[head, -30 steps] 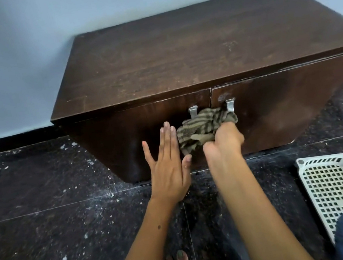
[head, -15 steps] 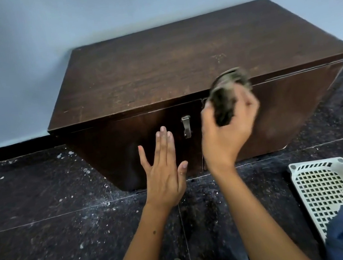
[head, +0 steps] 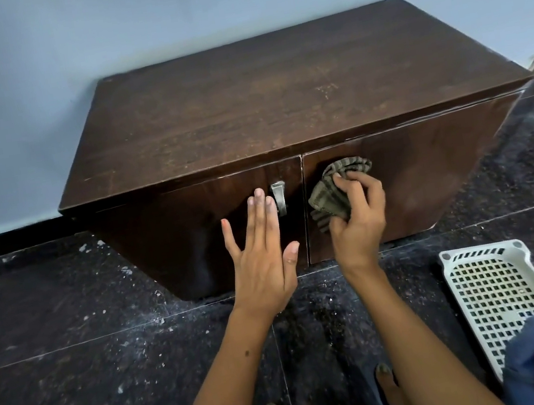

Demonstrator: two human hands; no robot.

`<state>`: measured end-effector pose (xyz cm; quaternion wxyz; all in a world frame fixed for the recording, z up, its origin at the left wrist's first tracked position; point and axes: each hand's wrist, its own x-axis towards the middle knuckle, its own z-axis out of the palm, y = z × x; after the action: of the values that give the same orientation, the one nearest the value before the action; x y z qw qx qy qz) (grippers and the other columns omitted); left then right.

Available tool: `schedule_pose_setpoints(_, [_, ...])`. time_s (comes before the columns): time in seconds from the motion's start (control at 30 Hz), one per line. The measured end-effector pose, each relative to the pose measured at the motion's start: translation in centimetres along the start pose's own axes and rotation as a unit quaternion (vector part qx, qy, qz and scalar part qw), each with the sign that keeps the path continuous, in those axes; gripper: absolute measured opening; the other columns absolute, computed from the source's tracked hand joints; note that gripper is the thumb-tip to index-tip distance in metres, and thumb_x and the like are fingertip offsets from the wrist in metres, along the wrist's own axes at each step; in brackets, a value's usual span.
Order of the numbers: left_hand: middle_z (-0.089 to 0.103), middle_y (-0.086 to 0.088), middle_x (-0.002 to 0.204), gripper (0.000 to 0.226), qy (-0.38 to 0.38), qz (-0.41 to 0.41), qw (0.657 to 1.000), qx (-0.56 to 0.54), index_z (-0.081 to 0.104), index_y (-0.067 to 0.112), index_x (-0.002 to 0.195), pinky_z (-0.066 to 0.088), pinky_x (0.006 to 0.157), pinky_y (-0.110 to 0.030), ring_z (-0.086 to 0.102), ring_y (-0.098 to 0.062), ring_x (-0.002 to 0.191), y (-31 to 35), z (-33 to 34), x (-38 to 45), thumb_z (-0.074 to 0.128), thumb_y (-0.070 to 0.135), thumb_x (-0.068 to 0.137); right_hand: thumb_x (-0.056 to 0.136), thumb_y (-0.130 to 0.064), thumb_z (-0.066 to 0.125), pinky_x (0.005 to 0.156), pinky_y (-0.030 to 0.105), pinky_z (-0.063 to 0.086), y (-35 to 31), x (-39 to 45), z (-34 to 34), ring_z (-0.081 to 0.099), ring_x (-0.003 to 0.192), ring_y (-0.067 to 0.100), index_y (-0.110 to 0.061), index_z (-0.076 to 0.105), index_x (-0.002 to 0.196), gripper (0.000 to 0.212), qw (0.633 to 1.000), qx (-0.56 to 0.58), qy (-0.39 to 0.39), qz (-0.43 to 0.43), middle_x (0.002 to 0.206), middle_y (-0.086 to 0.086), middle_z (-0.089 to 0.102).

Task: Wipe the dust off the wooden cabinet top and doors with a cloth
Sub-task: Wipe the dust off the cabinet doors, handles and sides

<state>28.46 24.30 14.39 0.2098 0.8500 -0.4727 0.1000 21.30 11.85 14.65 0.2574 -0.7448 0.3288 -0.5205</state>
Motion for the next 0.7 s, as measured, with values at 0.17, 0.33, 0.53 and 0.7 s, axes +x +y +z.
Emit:
schedule_pose_setpoints(0.17, [0.007, -0.011, 0.158, 0.065, -0.002, 0.017, 1.000, 0.000, 0.011, 0.003, 0.148, -0.006, 0.115, -0.053, 0.003, -0.020, 0.146, 1.3, -0.1, 0.3, 0.011, 0.043, 0.097, 0.061, 0.021, 0.051, 0.090, 0.033, 0.047, 1.2, -1.8, 0.3, 0.051, 0.104, 0.029, 0.002, 0.058, 0.101, 0.045, 0.999, 0.001, -0.042, 0.029, 0.114, 0.018, 0.048])
schedule_pose_setpoints(0.33, [0.006, -0.008, 0.158, 0.064, -0.001, 0.031, 1.000, 0.008, 0.011, 0.004, 0.149, -0.006, 0.115, -0.051, 0.003, -0.018, 0.146, 1.8, -0.3, 0.5, 0.010, 0.043, 0.098, 0.074, 0.015, 0.057, 0.083, 0.026, 0.046, 4.1, -5.3, -0.1, 0.060, 0.099, 0.030, -0.006, 0.062, 0.096, 0.031, 0.944, 0.058, -0.080, 0.316, 0.103, 0.012, 0.061])
schedule_pose_setpoints(0.53, [0.007, -0.008, 0.158, 0.064, -0.006, 0.030, 0.999, 0.009, 0.012, 0.004, 0.149, -0.004, 0.116, -0.049, 0.003, -0.018, 0.146, 1.6, -0.3, 0.6, 0.008, 0.043, 0.098, 0.072, 0.016, 0.058, 0.088, 0.013, 0.046, 2.0, 0.3, -1.4, 0.058, 0.103, 0.027, -0.001, 0.062, 0.106, 0.038, 0.935, 0.125, 0.188, 0.273, 0.112, 0.017, 0.052])
schedule_pose_setpoints(0.7, [0.006, -0.009, 0.158, 0.064, -0.011, 0.038, 0.999, 0.014, 0.012, 0.003, 0.149, -0.004, 0.118, -0.045, 0.002, -0.019, 0.146, 1.5, 0.2, 0.5, 0.011, 0.042, 0.099, 0.064, 0.019, 0.049, 0.099, 0.031, 0.044, 1.4, 1.0, -0.3, 0.052, 0.112, 0.030, -0.002, 0.067, 0.106, 0.051, 0.996, 0.048, 0.055, 0.056, 0.114, 0.018, 0.050])
